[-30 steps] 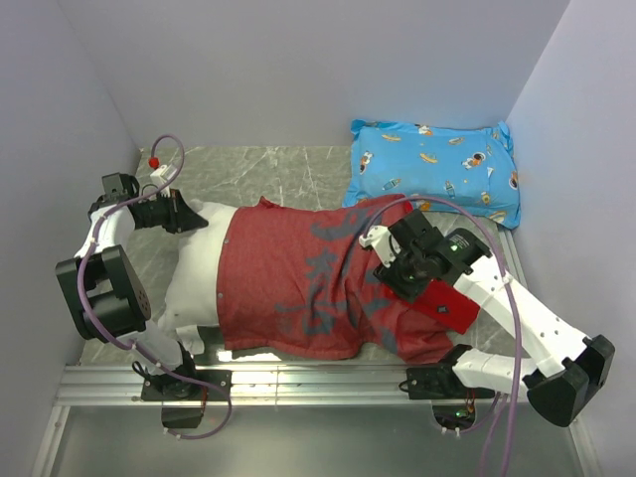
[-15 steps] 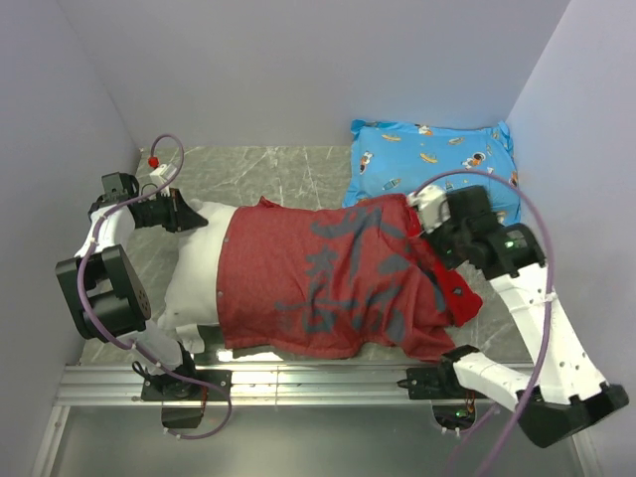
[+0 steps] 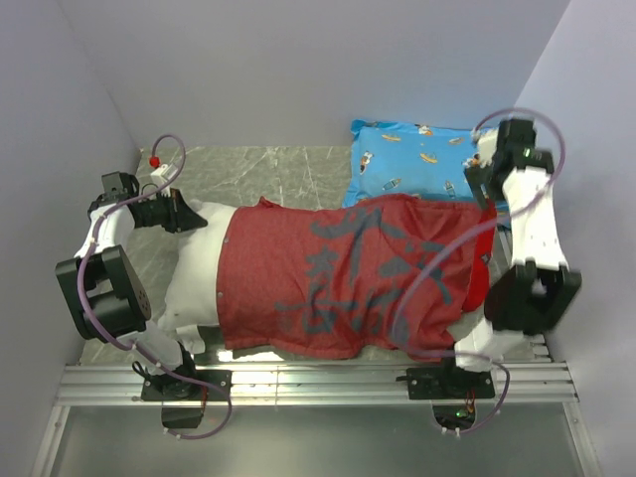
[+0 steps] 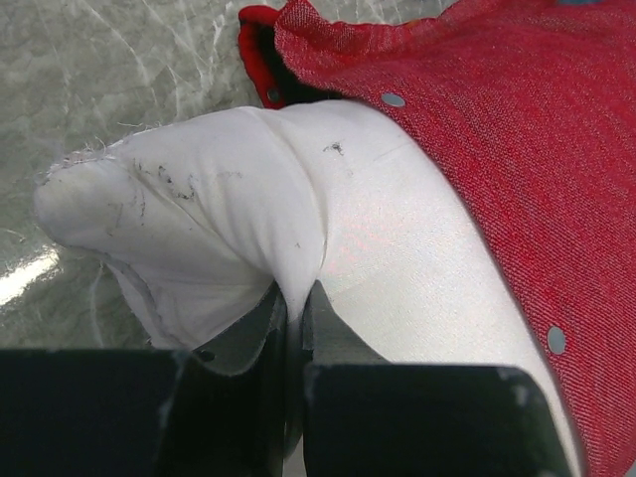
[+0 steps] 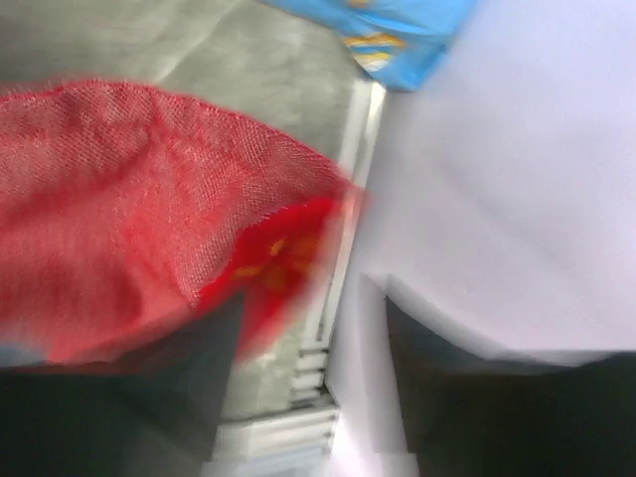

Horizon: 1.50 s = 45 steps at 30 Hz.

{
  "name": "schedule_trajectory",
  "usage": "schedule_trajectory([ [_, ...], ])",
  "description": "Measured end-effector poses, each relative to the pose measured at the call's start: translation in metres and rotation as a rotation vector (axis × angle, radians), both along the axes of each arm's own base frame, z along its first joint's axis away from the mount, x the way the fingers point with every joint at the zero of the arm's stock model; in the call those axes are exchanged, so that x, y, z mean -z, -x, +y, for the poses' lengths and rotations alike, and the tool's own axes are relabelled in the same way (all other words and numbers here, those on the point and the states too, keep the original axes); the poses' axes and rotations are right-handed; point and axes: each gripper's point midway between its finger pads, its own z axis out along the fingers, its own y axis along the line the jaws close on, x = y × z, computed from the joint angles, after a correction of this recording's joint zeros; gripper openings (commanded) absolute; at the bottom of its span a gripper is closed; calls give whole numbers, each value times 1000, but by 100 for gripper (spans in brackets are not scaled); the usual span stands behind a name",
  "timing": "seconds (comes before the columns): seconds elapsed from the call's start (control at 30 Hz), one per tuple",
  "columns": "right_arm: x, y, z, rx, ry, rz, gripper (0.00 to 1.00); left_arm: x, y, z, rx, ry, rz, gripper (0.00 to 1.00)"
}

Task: Put the pillow into the pillowcase

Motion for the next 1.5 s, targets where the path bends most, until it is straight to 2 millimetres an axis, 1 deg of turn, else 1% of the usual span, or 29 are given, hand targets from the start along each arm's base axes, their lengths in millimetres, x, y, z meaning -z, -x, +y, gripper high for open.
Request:
schedule_trajectory([
  [0.07,-11,-35,-24,71,-16,-16,95,-1,1,0,7,-16,-9,0],
  [0.17,-36,-81,-35,104,-111,-105,94,-4,2,-3,28,-60,-36,1],
  [0.2,-46,-94,-31,90,-153,-145,92,-5,3,-4,39,-82,-51,1],
  [0.23,-53,-101,-21,65,-201,-170,91,-7,3,-6,51,-99,-65,1],
  [0.27,-59,-107,-5,23,-249,-187,90,-9,3,-7,64,-119,-81,1],
  [0.3,-60,-109,19,-29,-299,-184,89,-10,2,-10,81,-143,-100,1],
  [0.33,-59,-108,46,-87,-347,-164,89,-11,2,-13,95,-158,-112,1],
  [0.37,-52,-105,79,-154,-396,-128,88,-11,2,-15,111,-179,-126,1],
  [0.4,-42,-100,115,-227,-442,-79,88,-11,2,-18,125,-192,-135,1],
  [0.43,-32,-93,142,-281,-477,-32,88,-10,1,-21,139,-207,-144,1],
  [0.5,-3,-75,204,-401,-546,93,88,-7,1,-27,166,-237,-155,1],
  [0.53,11,-65,228,-446,-576,156,88,-6,0,-30,178,-251,-161,1],
  [0.57,22,-56,246,-473,-603,211,88,-5,0,-33,191,-264,-169,1],
  [0.63,41,-50,265,-479,-656,290,88,-5,-2,-41,216,-284,-187,1],
  [0.73,64,-54,268,-428,-719,364,83,-5,-4,-50,240,-298,-203,1],
  [0.77,71,-57,269,-406,-748,387,73,-5,-4,-53,247,-301,-208,1],
  [0.87,92,-55,271,-355,-819,462,58,-7,-5,-58,259,-306,-217,1],
  [0.9,95,-52,273,-348,-845,485,44,-8,-6,-59,261,-307,-220,1],
  [0.93,96,-48,276,-353,-861,500,34,-9,-6,-60,261,-307,-222,1],
  [1.0,93,-40,289,-376,-905,529,19,-12,-8,-63,263,-304,-225,1],
  [1.1,83,-28,314,-433,-964,557,16,-15,-12,-68,264,-296,-231,1],
  [1.17,71,-23,333,-482,-990,558,15,-17,-13,-74,267,-289,-234,1],
  [1.23,54,-20,353,-537,-1016,540,3,-19,-15,-81,273,-281,-242,1],
  [1.27,44,-17,364,-568,-1033,529,0,-20,-15,-86,279,-274,-246,1],
  [1.33,29,-9,382,-610,-1058,521,0,-23,-15,-95,289,-262,-251,1],
  [1.37,23,-4,390,-628,-1060,519,10,-24,-15,-101,295,-256,-255,1],
  [1.4,19,-1,397,-636,-1060,517,29,-25,-15,-106,302,-250,-259,1],
  [1.47,16,-1,406,-638,-1034,501,57,-27,-14,-115,317,-240,-267,1],
  [1.5,18,-3,404,-629,-1004,486,71,-27,-12,-118,322,-236,-268,1],
])
